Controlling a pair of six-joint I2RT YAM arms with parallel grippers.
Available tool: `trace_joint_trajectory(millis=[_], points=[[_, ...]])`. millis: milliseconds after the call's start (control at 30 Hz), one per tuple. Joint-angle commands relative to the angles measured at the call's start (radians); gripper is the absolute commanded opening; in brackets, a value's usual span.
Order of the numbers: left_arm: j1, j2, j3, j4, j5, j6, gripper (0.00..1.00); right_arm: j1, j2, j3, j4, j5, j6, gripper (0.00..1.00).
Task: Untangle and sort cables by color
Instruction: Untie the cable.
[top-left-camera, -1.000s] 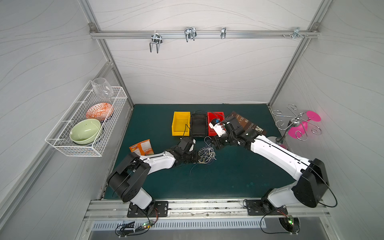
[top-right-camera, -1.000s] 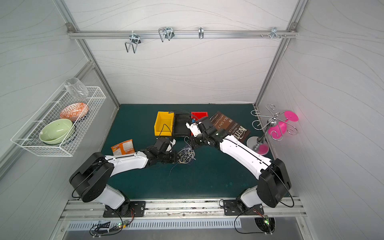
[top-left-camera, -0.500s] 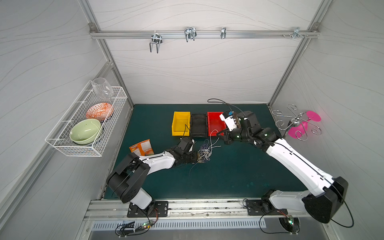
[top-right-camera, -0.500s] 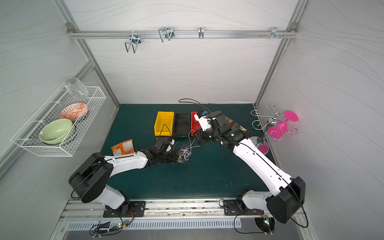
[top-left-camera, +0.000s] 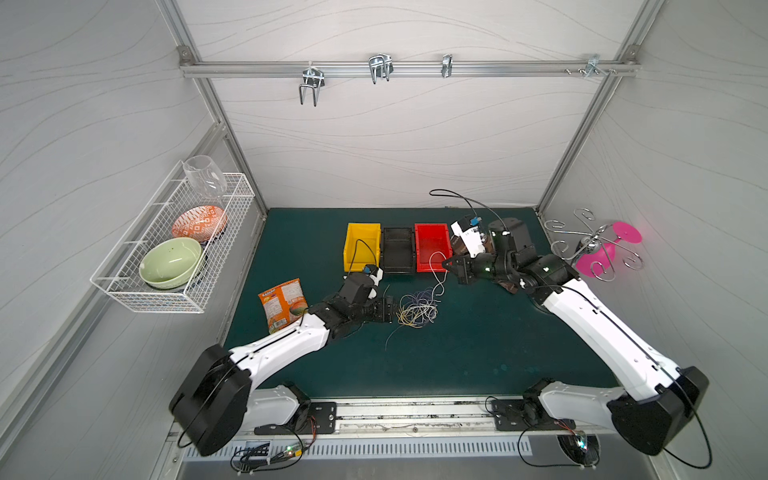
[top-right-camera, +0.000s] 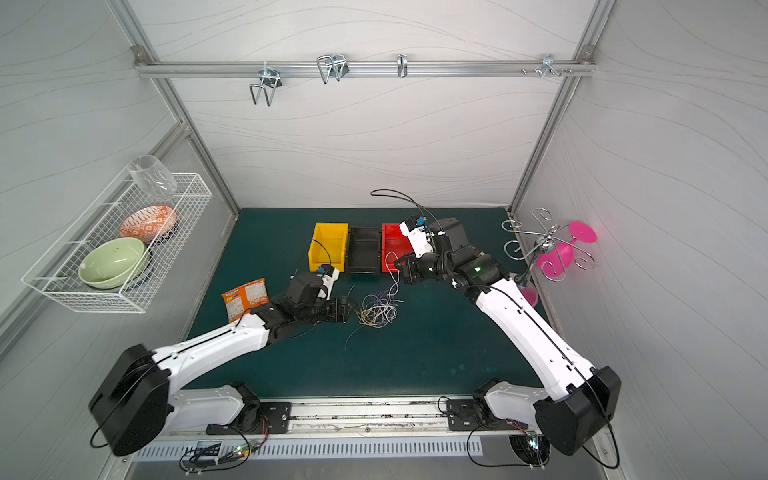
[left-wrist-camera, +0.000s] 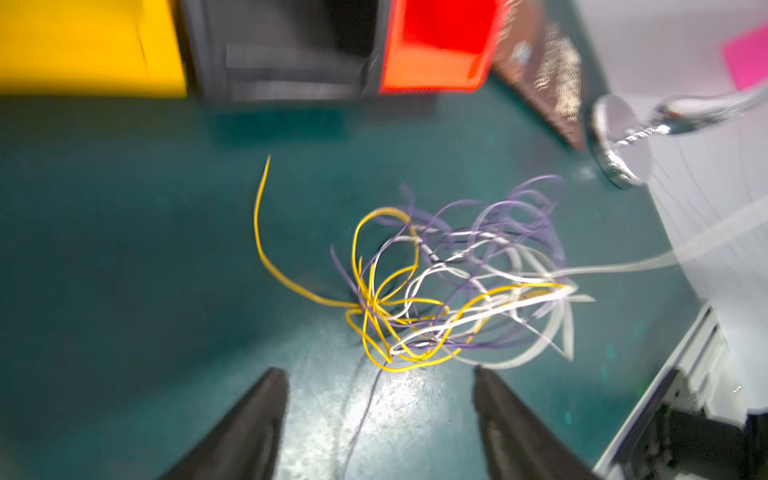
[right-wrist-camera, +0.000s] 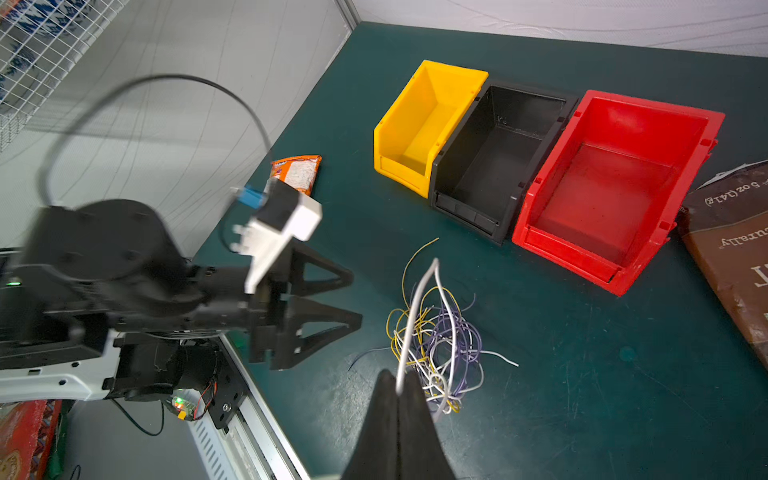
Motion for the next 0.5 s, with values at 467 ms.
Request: trace_joint_trajectory(millis=[467], points=[[-0.037, 0.186, -0.053, 0.743, 0.399, 0.192, 0.73, -0.002, 0.007, 0.050, 0.006, 0.002, 0.046, 0.00]])
